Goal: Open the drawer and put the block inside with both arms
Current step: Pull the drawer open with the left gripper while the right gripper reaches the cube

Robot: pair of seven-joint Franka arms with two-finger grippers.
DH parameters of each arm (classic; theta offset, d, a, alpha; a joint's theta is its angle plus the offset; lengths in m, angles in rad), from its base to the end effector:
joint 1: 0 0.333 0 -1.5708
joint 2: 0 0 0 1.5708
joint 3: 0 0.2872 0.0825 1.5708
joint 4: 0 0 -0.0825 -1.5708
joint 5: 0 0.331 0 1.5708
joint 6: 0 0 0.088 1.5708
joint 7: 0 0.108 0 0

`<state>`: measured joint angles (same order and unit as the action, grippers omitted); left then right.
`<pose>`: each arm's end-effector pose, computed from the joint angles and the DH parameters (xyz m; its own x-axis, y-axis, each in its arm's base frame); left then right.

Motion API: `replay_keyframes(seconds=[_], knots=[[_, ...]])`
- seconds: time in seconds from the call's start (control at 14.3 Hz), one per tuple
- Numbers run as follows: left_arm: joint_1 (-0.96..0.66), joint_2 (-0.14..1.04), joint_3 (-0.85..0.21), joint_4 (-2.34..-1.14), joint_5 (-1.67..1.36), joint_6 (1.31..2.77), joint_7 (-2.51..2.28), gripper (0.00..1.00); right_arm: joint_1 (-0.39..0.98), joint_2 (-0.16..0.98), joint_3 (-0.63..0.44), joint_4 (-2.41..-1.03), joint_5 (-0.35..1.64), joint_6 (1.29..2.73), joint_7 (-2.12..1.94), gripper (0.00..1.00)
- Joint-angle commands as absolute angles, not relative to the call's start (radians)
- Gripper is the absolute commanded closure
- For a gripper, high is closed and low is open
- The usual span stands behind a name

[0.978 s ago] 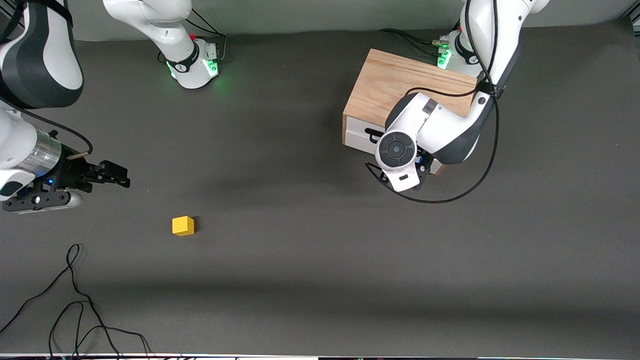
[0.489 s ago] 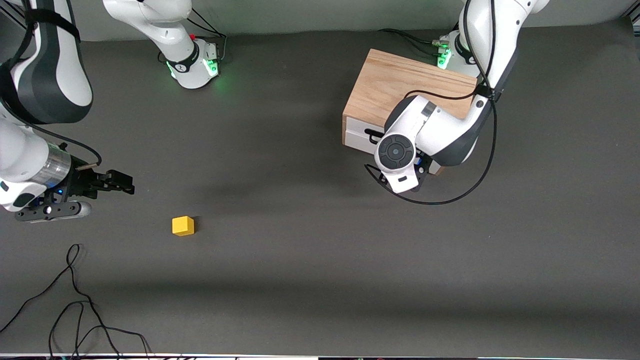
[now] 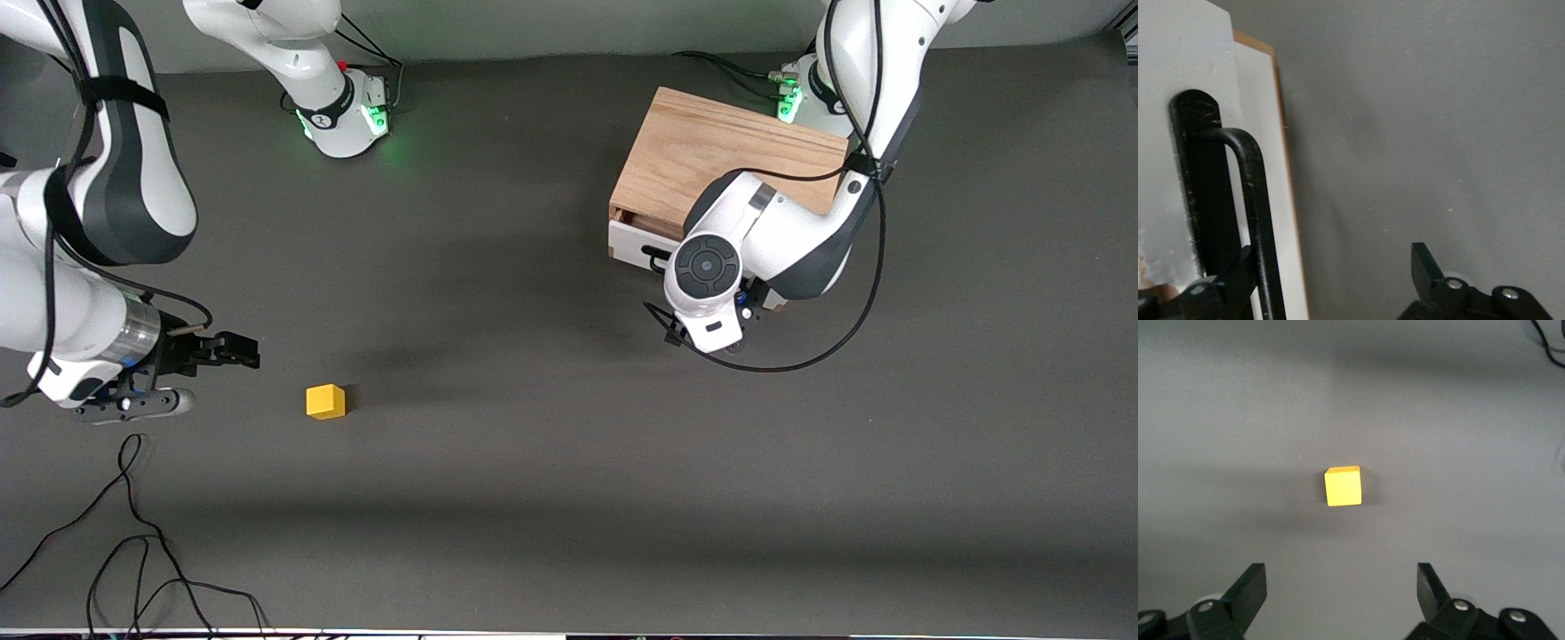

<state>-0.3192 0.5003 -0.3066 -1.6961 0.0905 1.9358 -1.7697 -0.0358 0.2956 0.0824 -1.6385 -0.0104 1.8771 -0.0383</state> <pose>0.4870 -0.3239 0.3027 0.4334 0.9009 -0.0233 0.8720 -0.4257 -0.2418 0.5825 0.0219 0.4309 0.9948 0.0856 -0.0554 0.0849 -0.9963 -0.0164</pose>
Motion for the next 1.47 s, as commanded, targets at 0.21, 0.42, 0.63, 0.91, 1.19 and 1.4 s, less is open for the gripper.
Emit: replay_keyframes(seconds=[0.21,0.42,0.63,0.91,1.19,1.4], knots=[[-0.325,0.612,-0.299,-1.528,0.132,2.006,-1.761,0.00,-0.028,0.385,0.081,-1.637,-0.054,1.960,-0.028,0.00],[-0.325,0.629,-0.295,-1.491,0.130,2.068,-1.763,0.00,-0.029,0.422,0.080,-1.637,-0.057,1.988,-0.029,0.00],[-0.324,0.630,-0.290,-1.482,0.150,2.124,-1.763,0.00,-0.026,0.457,0.081,-1.635,-0.058,2.023,-0.028,0.00],[-0.324,0.644,-0.290,-1.474,0.184,2.164,-1.766,0.00,-0.015,0.500,0.080,-1.635,-0.095,2.057,-0.022,0.00],[-0.324,0.663,-0.290,-1.453,0.212,2.212,-1.773,0.00,-0.012,0.532,0.081,-1.634,-0.098,2.086,-0.021,0.00],[-0.324,0.664,-0.290,-1.453,0.230,2.255,-1.773,0.00,-0.005,0.548,0.081,-1.634,-0.097,2.098,-0.018,0.00]])
